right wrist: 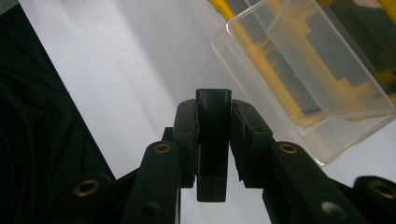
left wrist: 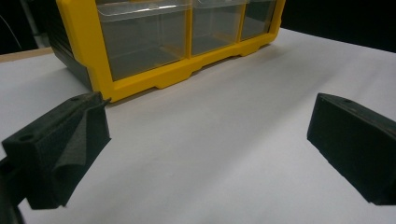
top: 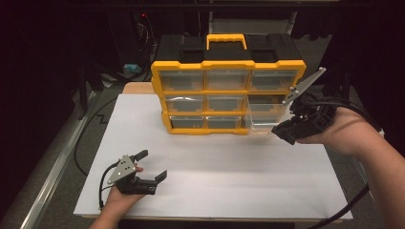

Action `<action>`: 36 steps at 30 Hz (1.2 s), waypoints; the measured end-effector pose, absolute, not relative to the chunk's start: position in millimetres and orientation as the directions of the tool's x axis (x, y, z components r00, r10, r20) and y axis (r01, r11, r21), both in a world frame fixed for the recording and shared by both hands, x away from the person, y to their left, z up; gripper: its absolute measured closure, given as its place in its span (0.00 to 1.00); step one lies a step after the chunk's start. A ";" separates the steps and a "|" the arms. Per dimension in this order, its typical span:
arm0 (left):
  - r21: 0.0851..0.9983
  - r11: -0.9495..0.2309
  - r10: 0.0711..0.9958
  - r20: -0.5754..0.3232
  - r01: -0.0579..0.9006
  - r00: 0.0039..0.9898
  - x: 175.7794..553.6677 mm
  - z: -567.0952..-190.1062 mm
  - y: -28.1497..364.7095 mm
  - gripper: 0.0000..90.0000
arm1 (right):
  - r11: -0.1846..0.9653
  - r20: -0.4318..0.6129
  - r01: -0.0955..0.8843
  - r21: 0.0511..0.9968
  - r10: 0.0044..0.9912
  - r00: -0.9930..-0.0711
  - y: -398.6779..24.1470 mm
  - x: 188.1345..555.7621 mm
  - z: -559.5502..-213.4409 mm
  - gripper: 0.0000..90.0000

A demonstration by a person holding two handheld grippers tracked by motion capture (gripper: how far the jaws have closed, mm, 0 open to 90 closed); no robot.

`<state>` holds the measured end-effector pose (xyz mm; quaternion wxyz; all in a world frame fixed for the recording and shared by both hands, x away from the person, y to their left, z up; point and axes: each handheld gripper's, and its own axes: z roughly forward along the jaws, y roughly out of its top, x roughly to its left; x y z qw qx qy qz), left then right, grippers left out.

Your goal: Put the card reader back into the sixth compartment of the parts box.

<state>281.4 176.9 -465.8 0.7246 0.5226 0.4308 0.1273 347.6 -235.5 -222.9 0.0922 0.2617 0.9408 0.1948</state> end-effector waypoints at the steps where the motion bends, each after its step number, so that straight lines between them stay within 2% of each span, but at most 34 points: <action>1: 0.867 0.422 0.634 -0.492 0.266 0.596 281.4 -465.8 176.8 0.00 | 0.787 -0.072 0.455 0.417 0.527 -0.847 -234.9 348.7 -221.8 0.82; 36: 0.866 0.422 0.630 -0.494 0.270 0.599 281.4 -465.7 177.1 0.00 | 0.783 -0.104 0.471 0.406 0.551 -0.828 -216.7 398.4 -217.9 0.82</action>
